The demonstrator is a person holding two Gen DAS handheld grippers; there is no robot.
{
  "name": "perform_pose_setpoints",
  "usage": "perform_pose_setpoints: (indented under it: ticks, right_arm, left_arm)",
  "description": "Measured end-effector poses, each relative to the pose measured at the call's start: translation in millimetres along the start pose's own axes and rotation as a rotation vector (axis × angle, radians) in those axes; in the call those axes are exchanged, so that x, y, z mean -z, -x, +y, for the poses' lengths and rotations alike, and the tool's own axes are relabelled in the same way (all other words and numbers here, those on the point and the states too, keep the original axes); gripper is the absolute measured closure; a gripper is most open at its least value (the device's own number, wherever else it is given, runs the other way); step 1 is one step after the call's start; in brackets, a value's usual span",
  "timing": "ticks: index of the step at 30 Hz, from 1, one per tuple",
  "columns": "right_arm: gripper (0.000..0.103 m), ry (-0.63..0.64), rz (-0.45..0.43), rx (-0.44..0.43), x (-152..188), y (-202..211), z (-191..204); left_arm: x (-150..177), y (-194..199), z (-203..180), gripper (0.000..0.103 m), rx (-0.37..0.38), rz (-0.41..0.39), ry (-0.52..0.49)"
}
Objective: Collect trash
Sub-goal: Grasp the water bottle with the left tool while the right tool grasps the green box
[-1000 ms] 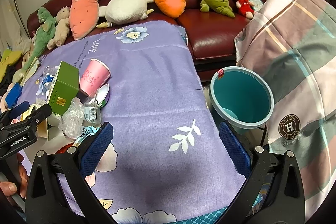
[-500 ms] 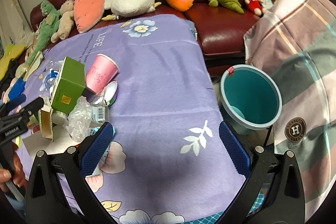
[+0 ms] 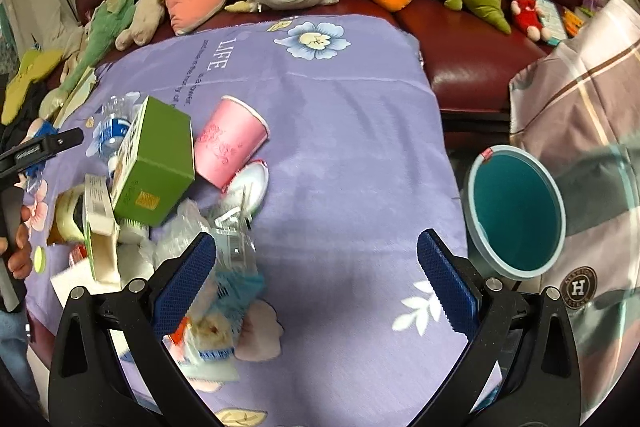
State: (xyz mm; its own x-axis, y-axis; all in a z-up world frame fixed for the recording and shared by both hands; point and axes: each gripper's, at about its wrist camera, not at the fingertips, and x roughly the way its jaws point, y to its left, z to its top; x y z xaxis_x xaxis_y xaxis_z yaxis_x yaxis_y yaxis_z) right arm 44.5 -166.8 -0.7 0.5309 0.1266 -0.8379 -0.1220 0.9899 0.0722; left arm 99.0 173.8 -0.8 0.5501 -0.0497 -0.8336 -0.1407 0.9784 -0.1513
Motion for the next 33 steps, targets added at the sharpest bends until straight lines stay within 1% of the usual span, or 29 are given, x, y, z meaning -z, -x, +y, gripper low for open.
perform_pose_setpoints:
  ticks: [3, 5, 8, 11, 12, 14, 15, 16, 17, 20, 24, 27, 33]
  right_arm:
    - [0.006, 0.008, 0.009, -0.011, -8, -6, 5]
    - [0.006, -0.001, 0.025, -0.036, -14, -10, 6]
    - [0.006, -0.012, 0.039, -0.062, -22, -14, 9]
    - [0.008, -0.018, 0.063, -0.117, -32, -20, 17]
    - [0.010, -0.019, 0.074, -0.138, -35, -22, 21]
    - [0.011, -0.022, 0.089, -0.164, -41, -26, 26]
    - [0.012, -0.023, 0.097, -0.175, -43, -28, 28]
    - [0.014, -0.025, 0.108, -0.193, -45, -30, 31]
    - [0.015, -0.026, 0.120, -0.207, -47, -32, 34]
    - [0.017, -0.023, 0.150, -0.248, -52, -40, 44]
    - [0.017, -0.045, 0.214, -0.326, -55, -55, 56]
    - [0.017, -0.053, 0.250, -0.365, -57, -67, 68]
    - [0.017, -0.071, 0.297, -0.407, -57, -85, 88]
  left_arm:
    - [-14, -23, 1, 0.004, -0.035, 0.035, 0.005]
    - [-20, -40, 1, 0.004, -0.065, 0.062, 0.012]
    - [-27, -58, 4, 0.004, -0.084, 0.080, 0.042]
    - [-29, -74, 4, 0.004, -0.114, 0.092, 0.045]
    - [-29, -79, 4, 0.004, -0.120, 0.103, 0.040]
    - [-25, -91, 5, 0.004, -0.134, 0.133, 0.026]
    - [-24, -94, 6, 0.007, -0.131, 0.142, 0.023]
    - [-21, -96, 8, 0.022, -0.112, 0.148, 0.024]
    - [-18, -96, 9, 0.028, -0.089, 0.156, 0.027]
    - [-7, -88, 9, 0.028, -0.104, 0.135, -0.010]
    - [10, -72, 4, 0.028, -0.047, 0.132, -0.076]
    - [18, -58, 6, 0.028, -0.002, 0.114, -0.092]
    - [29, -52, 6, 0.028, 0.019, 0.099, -0.118]
